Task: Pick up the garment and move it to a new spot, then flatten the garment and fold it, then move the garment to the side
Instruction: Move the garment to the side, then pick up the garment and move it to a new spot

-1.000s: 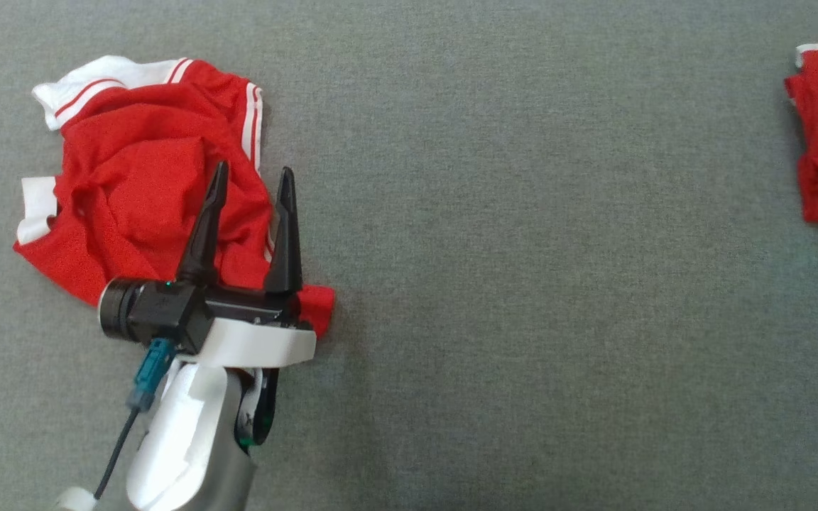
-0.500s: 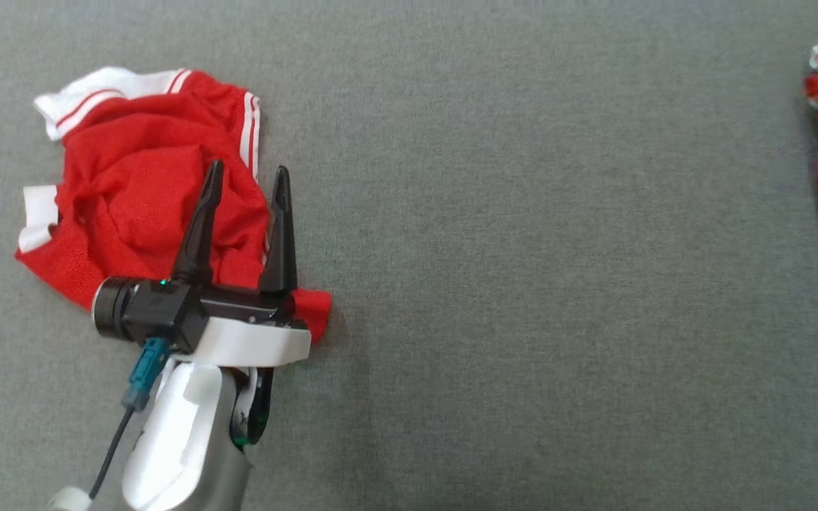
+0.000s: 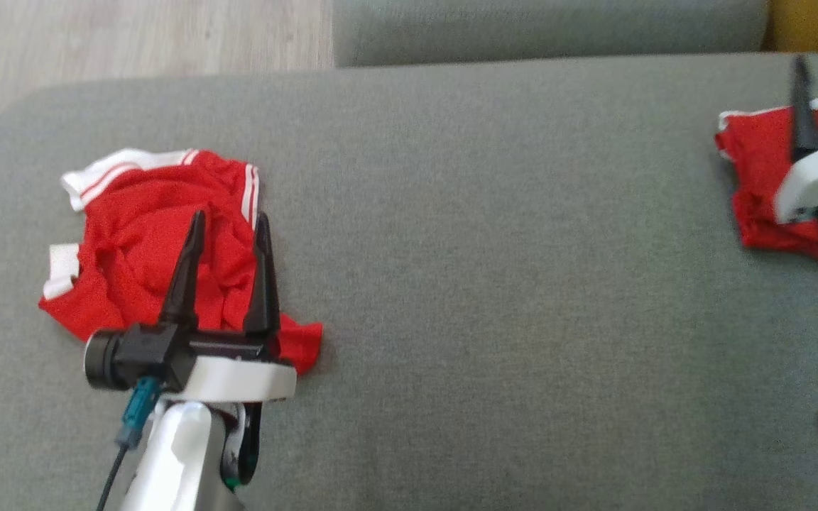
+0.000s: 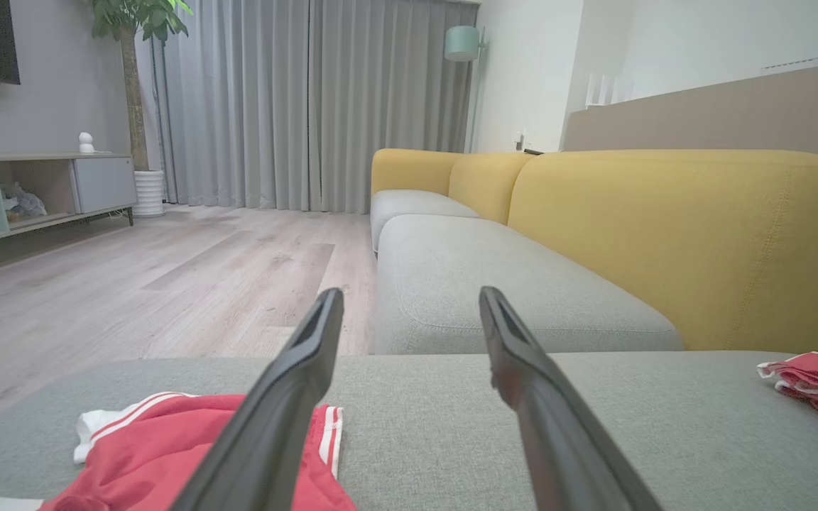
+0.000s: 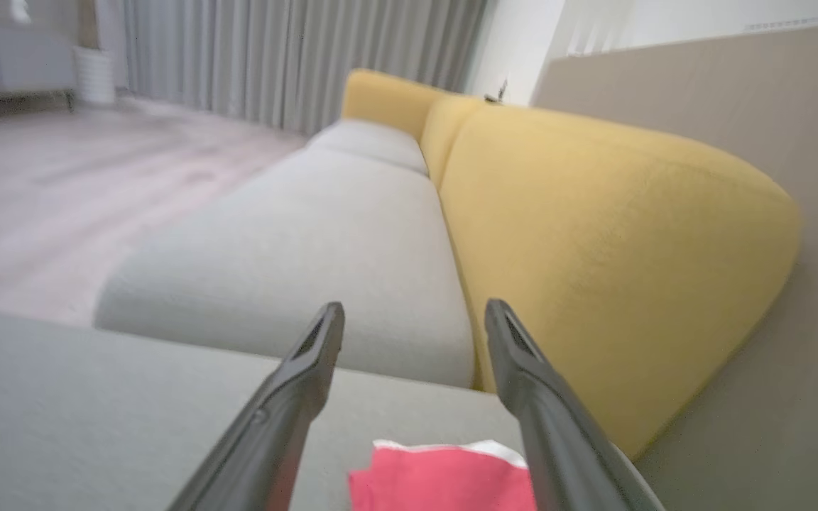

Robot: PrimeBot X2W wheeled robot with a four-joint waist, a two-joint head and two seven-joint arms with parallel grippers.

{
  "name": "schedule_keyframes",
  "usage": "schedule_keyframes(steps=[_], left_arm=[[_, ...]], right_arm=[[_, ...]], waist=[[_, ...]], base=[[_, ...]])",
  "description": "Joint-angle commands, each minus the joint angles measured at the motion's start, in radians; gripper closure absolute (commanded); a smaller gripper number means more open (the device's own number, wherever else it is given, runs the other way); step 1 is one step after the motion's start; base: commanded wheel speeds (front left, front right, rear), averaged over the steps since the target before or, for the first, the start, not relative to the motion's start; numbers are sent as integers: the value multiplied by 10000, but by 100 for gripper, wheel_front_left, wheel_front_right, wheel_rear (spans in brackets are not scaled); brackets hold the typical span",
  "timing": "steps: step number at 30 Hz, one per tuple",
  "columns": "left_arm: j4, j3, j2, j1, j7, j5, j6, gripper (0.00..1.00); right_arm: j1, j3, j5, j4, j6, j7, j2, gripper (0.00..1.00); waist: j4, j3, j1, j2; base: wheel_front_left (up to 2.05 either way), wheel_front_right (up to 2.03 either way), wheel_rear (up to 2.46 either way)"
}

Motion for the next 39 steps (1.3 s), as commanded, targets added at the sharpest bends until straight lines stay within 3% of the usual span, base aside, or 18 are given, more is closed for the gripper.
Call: schedule_keyframes(steps=[1, 5, 12, 23, 39], left_arm=[[-333, 394, 76, -60, -47, -32, 79, 0], [-317, 496, 76, 343, -48, -49, 111, 0], [-271, 789, 76, 1047, -48, -130, 134, 0], [-153, 579, 76, 1697, -48, -253, 182, 0], [-128, 563, 76, 1677, -48, -348, 231, 0]], right_arm=[[83, 131, 254, -765, -9, -158, 323, 0], [1045, 224, 929, -2151, -9, -423, 1431, 0], [3083, 481, 1583, -3210, -9, -1092, 2199, 0], [5814, 495, 2639, -3422, -9, -1875, 2329, 0], [6073, 740, 2702, -3859, -9, -1934, 2332, 0]], waist=[[-79, -464, 2, -1], [-99, -963, 2, -1], [-24, -1466, 2, -1], [153, -1639, 2, -1], [139, -1622, 2, -1]], base=[[0, 0, 0], [0, 0, 0], [0, 0, 0], [0, 0, 0], [0, 0, 0]])
